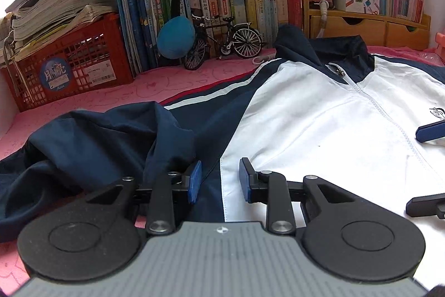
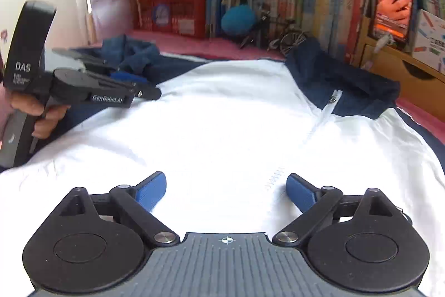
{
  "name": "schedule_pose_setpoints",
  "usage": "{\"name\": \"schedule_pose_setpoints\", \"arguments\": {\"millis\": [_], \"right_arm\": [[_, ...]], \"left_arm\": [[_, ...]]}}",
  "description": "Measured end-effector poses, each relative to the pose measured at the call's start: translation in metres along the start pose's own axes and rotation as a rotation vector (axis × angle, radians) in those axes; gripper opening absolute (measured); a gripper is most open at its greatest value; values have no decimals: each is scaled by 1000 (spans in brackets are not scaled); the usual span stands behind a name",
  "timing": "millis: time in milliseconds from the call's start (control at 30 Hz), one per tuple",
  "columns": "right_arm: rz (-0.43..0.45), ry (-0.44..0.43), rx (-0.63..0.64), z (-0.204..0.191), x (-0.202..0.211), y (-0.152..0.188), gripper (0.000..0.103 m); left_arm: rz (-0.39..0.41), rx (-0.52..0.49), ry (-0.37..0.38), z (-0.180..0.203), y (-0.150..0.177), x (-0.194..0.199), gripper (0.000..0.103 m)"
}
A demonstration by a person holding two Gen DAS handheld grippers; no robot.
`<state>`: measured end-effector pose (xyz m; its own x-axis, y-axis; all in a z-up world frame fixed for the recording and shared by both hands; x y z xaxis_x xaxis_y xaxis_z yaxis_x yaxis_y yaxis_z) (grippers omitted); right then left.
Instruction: Fold clothes
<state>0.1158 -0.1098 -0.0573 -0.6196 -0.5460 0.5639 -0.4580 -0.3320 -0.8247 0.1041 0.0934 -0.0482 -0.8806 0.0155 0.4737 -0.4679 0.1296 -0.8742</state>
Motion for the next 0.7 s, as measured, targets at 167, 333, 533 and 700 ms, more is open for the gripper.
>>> {"name": "schedule_pose_setpoints", "arguments": {"millis": [167,333,533,700], "right_arm": [[-4,-14,21,-4,11,4,103],[-8,-16,19,-7,8,4,103],[-8,-18,22,-6,6,3,103],[-8,-26,28,-5,7,3,103]], "left_arm": [[49,-13,55,3,-4,12,31],[34,-144,226,16,-12,7,45],[-35,-201,-12,-44,-5,-35,37],[-54,-177,-88,-65,-3,-44,27]]}}
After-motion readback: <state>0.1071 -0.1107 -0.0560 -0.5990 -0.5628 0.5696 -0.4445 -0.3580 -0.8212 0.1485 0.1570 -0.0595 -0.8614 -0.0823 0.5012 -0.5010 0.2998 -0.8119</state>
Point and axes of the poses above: each gripper's, at about its wrist camera, not at the fingertips, and x roughly against the way its jaws point, z to its right, y to its underside, the point moved 1 cm from there along -x, roughly the way its jaws point, and after that the axes turned 6 degrees about z, right-handed, at the moved point
